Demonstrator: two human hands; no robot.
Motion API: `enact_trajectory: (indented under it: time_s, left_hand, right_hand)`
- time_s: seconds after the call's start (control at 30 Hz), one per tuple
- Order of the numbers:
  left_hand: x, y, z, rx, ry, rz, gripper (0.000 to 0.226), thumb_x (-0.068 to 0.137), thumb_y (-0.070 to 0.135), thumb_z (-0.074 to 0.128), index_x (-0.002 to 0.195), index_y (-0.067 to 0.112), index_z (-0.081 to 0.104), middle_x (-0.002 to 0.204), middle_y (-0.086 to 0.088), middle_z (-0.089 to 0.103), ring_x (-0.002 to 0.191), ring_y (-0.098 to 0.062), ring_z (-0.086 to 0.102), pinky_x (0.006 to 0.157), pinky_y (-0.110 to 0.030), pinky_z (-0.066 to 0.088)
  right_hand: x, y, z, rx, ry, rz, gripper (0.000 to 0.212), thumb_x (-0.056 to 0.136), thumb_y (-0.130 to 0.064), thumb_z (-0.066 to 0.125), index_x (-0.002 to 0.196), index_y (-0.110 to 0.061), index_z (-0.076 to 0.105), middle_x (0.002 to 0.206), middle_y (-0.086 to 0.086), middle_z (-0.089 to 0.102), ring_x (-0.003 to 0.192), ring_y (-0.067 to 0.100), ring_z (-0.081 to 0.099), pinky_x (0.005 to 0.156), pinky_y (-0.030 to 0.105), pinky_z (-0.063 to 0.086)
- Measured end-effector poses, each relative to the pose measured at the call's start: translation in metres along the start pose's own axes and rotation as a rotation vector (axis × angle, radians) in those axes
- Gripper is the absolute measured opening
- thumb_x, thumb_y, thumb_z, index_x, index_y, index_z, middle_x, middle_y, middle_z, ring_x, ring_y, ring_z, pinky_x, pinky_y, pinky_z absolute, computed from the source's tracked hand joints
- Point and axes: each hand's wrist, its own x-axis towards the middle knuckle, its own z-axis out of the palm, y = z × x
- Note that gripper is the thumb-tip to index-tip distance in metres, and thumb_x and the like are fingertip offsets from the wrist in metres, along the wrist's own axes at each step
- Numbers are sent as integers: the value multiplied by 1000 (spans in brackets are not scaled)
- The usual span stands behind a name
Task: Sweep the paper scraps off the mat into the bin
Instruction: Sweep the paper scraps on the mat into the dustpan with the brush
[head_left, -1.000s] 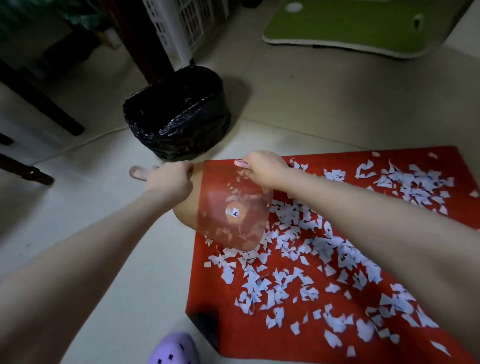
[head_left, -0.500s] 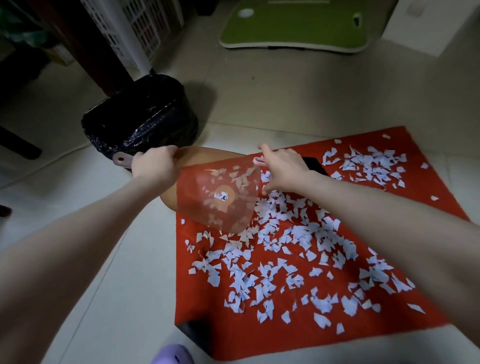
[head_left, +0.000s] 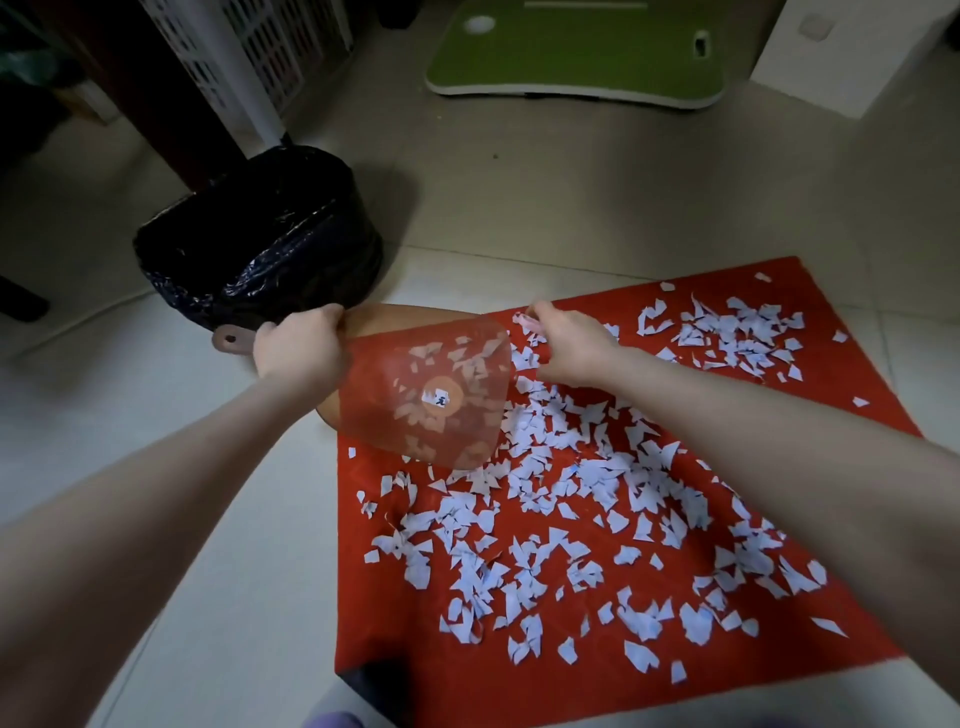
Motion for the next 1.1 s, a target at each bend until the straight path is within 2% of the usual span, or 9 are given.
enact_trajectory:
  time_s: [0.17,0.3,0.4,0.5,0.6,0.73,0.87,1.0,1.1]
  left_hand:
    - [1,5,8,-66,23,45,14,84,7,44,84,17,53,72,-5,57,74,-30,53,72,-33,28]
    - [3,13,12,-118,109,122,15,81,7,51,92,14,58,86,-12,65,90,-35,56,89,-40,34]
    - [0,18,19,-213,289,29,44,74,9,62,117,8,54,118,-20,54,119,-38,42,106,-46,29]
    - [-4,38,13,-530,384,-334,77,69,8,68,137,5,32,142,-20,28,134,-36,26,112,-42,29]
    - [2,48,4,-906,160,-716,80,73,12,72,140,4,30,137,-17,37,124,-34,42,101,-40,41]
    - [4,44,0,-1510,-350,-663,30,95,14,45,120,3,57,73,-7,63,61,-20,60,62,-33,50]
    - [4,46,-6,-1563,-383,-597,24,97,5,33,93,11,56,96,-15,65,82,-24,64,78,-41,54]
    - [9,47,-13,-1751,-368,-649,27,98,2,31,115,4,52,106,-16,67,88,-27,70,64,-35,60]
    - [13,47,-20,-1842,-371,-648,36,96,1,30,126,1,51,105,-16,69,87,-29,72,66,-32,61]
  right_hand:
    - [6,-7,-3,224,-49,-53,47,81,-38,68,115,-8,53,97,-2,57,79,20,55,65,34,46]
    - [6,-3,0,416,-24,25,29,92,-34,61,67,-21,55,62,-7,60,50,13,46,52,27,35]
    - [6,2,-2,568,11,99,35,94,-30,59,63,-14,53,102,6,71,41,9,40,60,29,39]
    - [5,7,-4,650,39,176,32,94,-31,59,78,-3,61,124,15,61,42,6,45,57,30,39]
    - [3,9,-13,764,77,214,29,93,-34,58,85,-7,66,109,12,69,81,37,65,80,46,51]
    - [2,9,-25,768,73,125,27,96,-30,54,83,-10,66,90,9,72,86,31,66,87,43,50]
    - [7,7,-29,766,219,115,38,102,-36,37,71,-15,45,65,-1,44,61,15,43,63,29,37]
    - [23,7,-39,734,497,170,40,102,-37,28,101,-17,62,106,6,55,101,19,53,88,34,44]
    - [29,6,-35,619,524,224,56,101,-48,22,101,-12,65,108,8,62,95,19,60,83,34,50]
